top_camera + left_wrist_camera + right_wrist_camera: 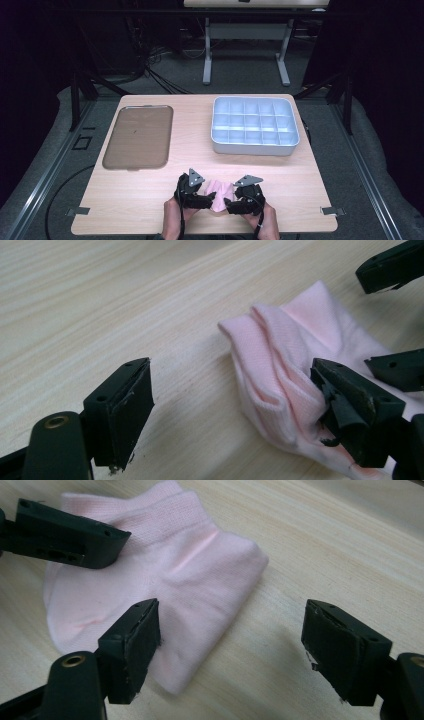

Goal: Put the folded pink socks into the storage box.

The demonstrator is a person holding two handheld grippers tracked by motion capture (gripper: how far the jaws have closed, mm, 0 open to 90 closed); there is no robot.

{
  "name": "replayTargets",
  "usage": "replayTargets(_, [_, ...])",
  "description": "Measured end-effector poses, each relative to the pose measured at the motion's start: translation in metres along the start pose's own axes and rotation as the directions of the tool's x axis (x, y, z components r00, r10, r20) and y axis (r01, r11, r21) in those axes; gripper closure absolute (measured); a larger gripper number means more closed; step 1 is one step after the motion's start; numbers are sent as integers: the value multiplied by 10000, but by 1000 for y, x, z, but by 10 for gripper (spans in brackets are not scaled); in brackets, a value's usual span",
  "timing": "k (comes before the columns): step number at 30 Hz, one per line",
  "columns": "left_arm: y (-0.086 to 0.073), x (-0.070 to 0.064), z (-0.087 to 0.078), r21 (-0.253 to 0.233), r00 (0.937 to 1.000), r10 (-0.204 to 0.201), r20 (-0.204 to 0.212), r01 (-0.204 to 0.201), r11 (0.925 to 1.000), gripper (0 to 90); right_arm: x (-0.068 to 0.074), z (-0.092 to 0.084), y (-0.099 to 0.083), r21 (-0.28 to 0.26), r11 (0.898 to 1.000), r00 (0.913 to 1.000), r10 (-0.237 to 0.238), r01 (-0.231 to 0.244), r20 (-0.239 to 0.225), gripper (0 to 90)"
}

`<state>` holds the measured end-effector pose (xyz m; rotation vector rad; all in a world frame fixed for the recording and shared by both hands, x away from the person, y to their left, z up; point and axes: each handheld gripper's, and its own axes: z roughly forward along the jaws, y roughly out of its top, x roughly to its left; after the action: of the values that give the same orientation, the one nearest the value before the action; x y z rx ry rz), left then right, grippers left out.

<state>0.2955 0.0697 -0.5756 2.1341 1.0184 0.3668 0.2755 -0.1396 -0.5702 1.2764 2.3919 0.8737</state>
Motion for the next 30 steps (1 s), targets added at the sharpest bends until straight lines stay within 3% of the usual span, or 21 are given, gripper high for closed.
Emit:
replayTargets(8, [-5,7,3,241,9995,-184,244,178,9996,192,0,1,-2,13,9997,9995,-263,263,189,220])
replayTargets(12, [-4,8,-2,-55,9989,-238,397,241,9997,178,-3,0,-2,-37,9997,9997,-244,244,6,195])
replayTargets(17, [-2,11,-16,-670,9974,-322,637,365,9971,186,-13,-11,-4,-618,9980,9983,105,-141,-582,154])
replayTargets(25, [2,8,-31,-1294,9980,12,638,70,9916,236,-23,-24,-6,-1024,9938,9979,383,-436,-530,149])
replayTargets(30, [2,4,-36,-1418,9963,221,825,-102,9898,355,-27,-24,-8,-1039,9926,9968,568,-624,-558,150])
